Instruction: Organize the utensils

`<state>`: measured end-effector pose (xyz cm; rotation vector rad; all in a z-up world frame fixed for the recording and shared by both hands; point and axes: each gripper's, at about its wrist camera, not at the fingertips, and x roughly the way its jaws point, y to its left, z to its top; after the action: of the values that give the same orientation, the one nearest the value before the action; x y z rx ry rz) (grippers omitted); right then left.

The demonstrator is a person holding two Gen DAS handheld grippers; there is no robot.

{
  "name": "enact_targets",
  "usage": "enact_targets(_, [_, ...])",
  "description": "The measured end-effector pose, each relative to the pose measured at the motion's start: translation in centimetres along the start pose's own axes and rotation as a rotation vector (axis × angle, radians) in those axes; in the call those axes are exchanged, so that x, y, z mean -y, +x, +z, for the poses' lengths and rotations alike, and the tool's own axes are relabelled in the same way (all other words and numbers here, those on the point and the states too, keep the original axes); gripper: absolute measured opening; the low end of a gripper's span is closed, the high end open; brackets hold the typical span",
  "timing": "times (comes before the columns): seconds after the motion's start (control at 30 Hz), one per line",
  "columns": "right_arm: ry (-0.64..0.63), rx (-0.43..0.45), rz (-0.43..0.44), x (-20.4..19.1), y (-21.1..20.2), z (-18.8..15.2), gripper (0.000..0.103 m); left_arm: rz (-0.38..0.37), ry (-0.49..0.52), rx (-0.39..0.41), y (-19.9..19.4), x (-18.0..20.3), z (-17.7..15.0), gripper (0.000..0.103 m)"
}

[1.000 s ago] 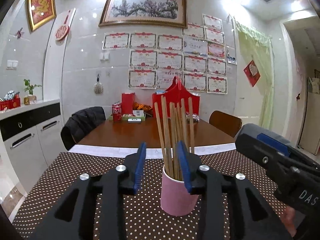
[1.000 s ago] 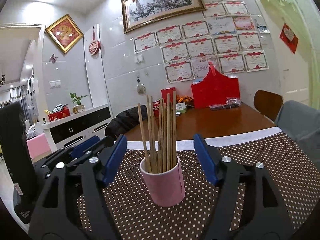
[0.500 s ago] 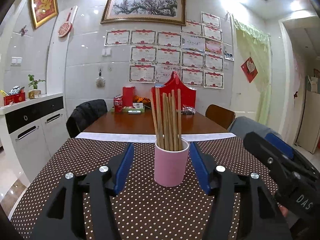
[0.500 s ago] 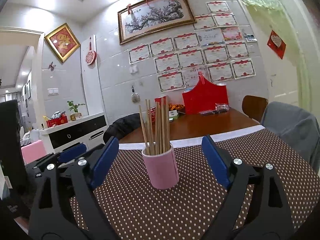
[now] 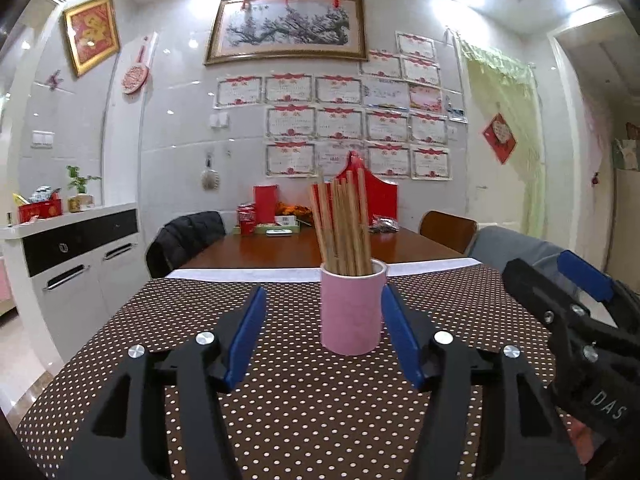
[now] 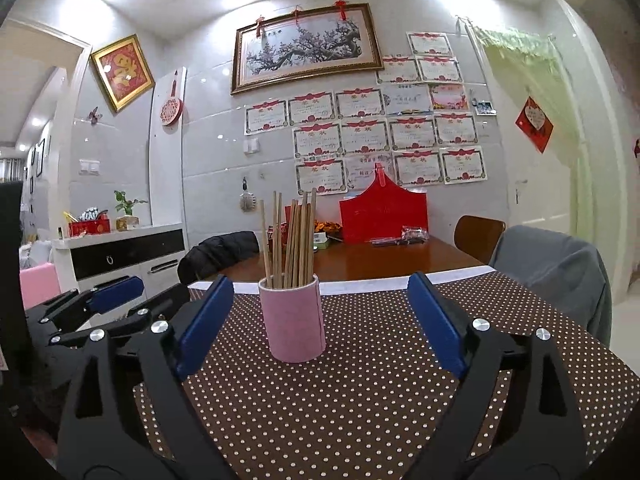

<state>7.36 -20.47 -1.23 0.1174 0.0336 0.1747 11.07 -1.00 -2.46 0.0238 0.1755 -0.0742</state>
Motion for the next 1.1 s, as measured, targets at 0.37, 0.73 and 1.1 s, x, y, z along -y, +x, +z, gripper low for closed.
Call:
enact_targets(0.37, [0.008, 0.030, -0.017, 0.2, -0.5, 0.1, 0.088, -0.022, 0.019, 0.069, -1.2, 0.6, -1.2, 0.063])
enact_targets(0.73, [0.016, 0.067, -0.062, 0.4, -1.2, 0.2, 0.090, -0.002, 0.002, 0.093, -1.6, 0.2, -1.0, 0.065])
enact_targets(1.1, [0.023, 0.058, -0.060, 0.8, -1.0, 0.2, 0.092, -0.001, 0.003, 0.090, -1.5, 0.3, -1.0, 0.069])
